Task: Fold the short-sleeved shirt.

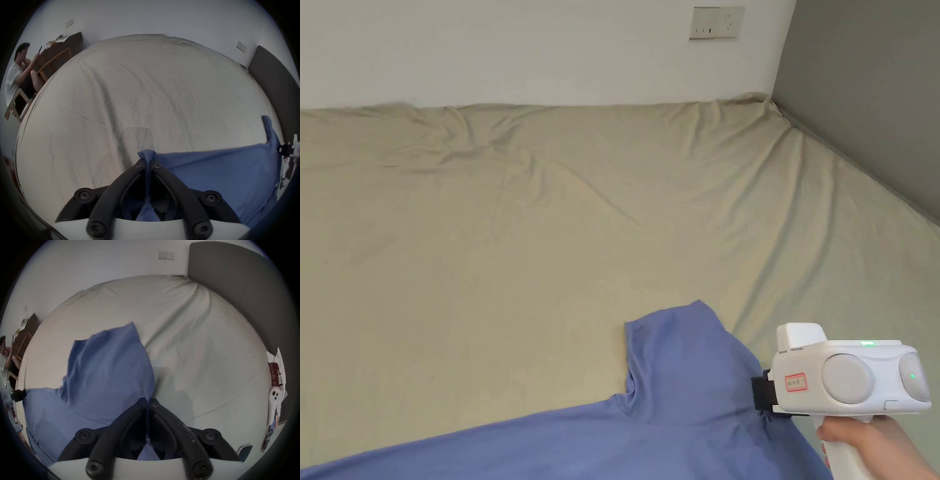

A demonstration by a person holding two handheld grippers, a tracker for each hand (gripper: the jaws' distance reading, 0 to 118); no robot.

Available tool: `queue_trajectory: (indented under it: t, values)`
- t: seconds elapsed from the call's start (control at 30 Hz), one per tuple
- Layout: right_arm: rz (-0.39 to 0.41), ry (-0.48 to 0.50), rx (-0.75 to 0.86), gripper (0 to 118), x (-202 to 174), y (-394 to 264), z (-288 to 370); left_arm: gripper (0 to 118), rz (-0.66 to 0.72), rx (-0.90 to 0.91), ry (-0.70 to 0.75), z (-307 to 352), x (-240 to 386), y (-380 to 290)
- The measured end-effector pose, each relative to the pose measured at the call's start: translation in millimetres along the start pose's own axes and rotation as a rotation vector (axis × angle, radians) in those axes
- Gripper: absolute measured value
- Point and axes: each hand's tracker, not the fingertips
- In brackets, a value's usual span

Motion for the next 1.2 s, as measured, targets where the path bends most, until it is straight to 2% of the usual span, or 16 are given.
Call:
queue_trajectory:
  t: [0.13, 0.23, 0.37, 0.53, 0.7, 0.87, 0.97, 1.0, 1.03, 1.07, 1.1, 1.13, 1.2]
  values:
    - [-0.058, 0.073, 0.097, 5, 8.7, -15.8, 55.8, 5, 0.032, 0.106, -0.059, 51.9, -15.3, -9.1]
    - [-0.091, 0.085, 0.146, 5, 16.5, -43.9, 100.9, 5, 0.057, 0.145, -0.099, 96.1, -30.4, -30.2]
    - [-0.121, 0.113, 0.196, 5, 29.0, -98.6, 159.3, 5, 0.066, 0.195, -0.132, 150.8, -52.5, -79.6]
    - [-0.188, 0.119, 0.211, 5, 43.6, -168.4, 206.7, 5, 0.137, 0.195, -0.16, 183.2, -78.1, -145.5]
    - [-0.184, 0.046, 0.144, 5, 39.0, -223.2, 207.9, 5, 0.198, 0.136, -0.167, 182.5, -87.0, -202.6]
    - [-0.215, -0.049, -0.003, 5, 38.2, -260.3, 169.1, 5, 0.22, 0.048, -0.149, 166.1, -88.0, -240.7]
    - [-0.181, -0.088, -0.036, 9, 33.4, -273.2, 151.6, 6, 0.226, 0.016, -0.134, 155.3, -90.6, -249.8]
    - [-0.181, -0.089, -0.036, 21, 32.2, -275.4, 147.0, 10, 0.233, 0.007, -0.134, 149.5, -92.9, -250.8]
    - [-0.18, -0.098, -0.038, 35, 30.6, -276.5, 143.8, 20, 0.239, 0.004, -0.134, 144.1, -94.1, -250.9]
    - [-0.173, -0.148, -0.032, 54, 29.0, -277.3, 141.4, 37, 0.252, -0.001, -0.111, 140.1, -92.6, -250.2]
    - [-0.171, -0.201, -0.005, 75, 31.0, -278.9, 143.5, 61, 0.259, -0.001, -0.082, 135.7, -93.4, -250.4]
    - [-0.174, -0.245, 0.023, 81, 32.6, -281.1, 148.4, 72, 0.265, -0.011, -0.044, 132.5, -94.3, -250.5]
    - [-0.227, -0.216, 0.058, 80, 41.0, -283.9, 172.8, 73, 0.292, -0.019, 0.0, 140.3, -95.4, -250.9]
